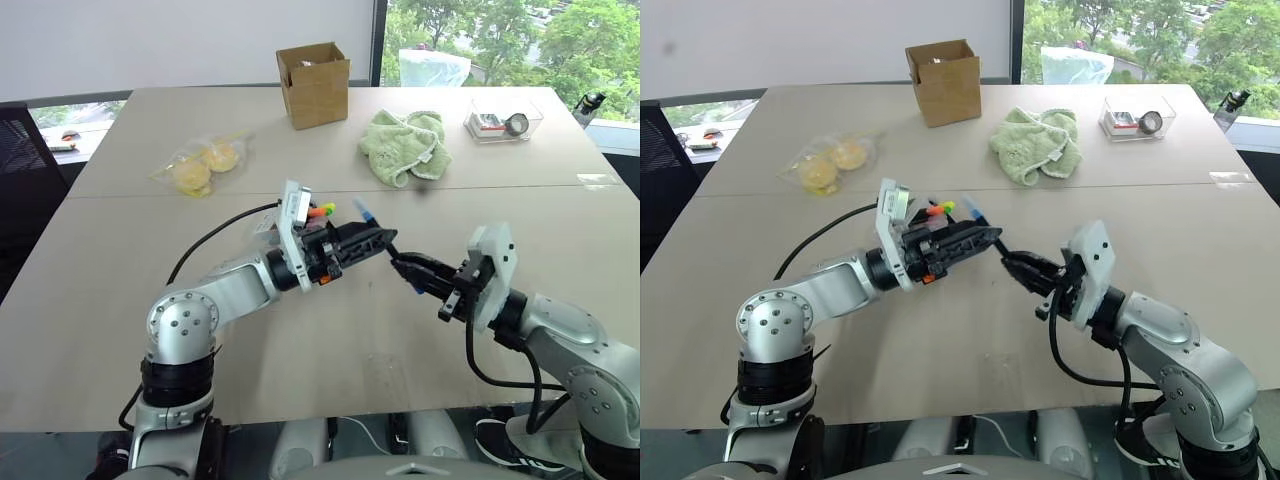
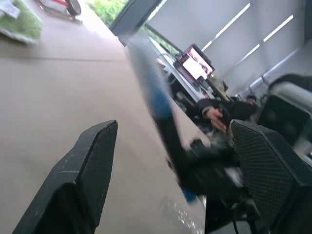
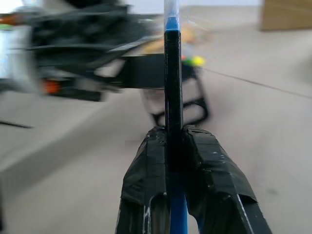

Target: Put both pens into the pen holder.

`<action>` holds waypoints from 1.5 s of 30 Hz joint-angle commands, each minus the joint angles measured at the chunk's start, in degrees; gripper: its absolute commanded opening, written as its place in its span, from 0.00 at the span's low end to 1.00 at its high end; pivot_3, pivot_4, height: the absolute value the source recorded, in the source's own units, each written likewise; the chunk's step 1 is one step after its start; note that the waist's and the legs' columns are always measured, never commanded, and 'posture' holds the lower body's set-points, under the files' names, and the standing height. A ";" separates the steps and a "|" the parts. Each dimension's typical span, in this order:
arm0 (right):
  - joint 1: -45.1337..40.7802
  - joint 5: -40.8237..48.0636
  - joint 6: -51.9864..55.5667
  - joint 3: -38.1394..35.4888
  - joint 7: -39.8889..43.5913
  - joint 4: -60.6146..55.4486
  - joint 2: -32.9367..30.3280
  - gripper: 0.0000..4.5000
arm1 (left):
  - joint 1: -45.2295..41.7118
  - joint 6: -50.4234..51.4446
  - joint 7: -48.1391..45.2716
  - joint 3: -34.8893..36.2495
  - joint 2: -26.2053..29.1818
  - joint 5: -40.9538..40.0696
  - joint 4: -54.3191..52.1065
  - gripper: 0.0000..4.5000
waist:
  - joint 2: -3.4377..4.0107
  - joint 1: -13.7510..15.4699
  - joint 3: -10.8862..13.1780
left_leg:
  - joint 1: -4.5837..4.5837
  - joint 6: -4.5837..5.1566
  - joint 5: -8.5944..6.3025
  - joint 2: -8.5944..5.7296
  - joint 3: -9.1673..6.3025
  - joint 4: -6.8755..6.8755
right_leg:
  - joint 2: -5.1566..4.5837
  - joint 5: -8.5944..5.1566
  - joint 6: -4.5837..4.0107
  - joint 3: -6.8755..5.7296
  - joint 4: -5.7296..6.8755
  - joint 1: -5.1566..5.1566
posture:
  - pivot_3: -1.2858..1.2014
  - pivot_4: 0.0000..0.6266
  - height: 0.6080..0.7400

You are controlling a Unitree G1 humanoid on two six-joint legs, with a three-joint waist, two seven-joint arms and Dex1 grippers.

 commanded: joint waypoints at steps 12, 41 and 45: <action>-1.41 2.09 -5.75 0.63 1.28 1.48 -1.23 0.28 | -1.55 -3.30 0.66 2.65 6.10 -4.93 -3.37 0.00 | 0.01 0.12 0.00 | 0.01 -0.02 0.01 -0.03 0.03 0.00 | -0.02 -0.10 -0.19 0.02 0.00 0.00 | 0.52 0.24 1.00; 0.55 -6.34 -13.62 -2.84 8.07 6.70 -14.86 0.99 | 2.12 -36.11 -19.96 -13.88 26.09 63.91 -14.18 0.00 | 0.01 0.89 0.07 | -0.05 0.00 -0.01 -0.02 0.19 -0.05 | -0.06 -0.17 -0.08 0.11 -0.19 -0.04 | 0.52 0.24 1.00; 1.23 -6.30 -13.97 -3.08 8.40 6.24 -14.70 0.99 | 1.15 -33.68 -19.70 -16.84 24.82 68.16 -13.32 0.00 | 0.01 0.98 0.07 | -0.06 0.00 -0.01 -0.01 0.13 -0.05 | -0.05 -0.16 -0.08 0.05 -0.18 -0.03 | 0.52 0.24 1.00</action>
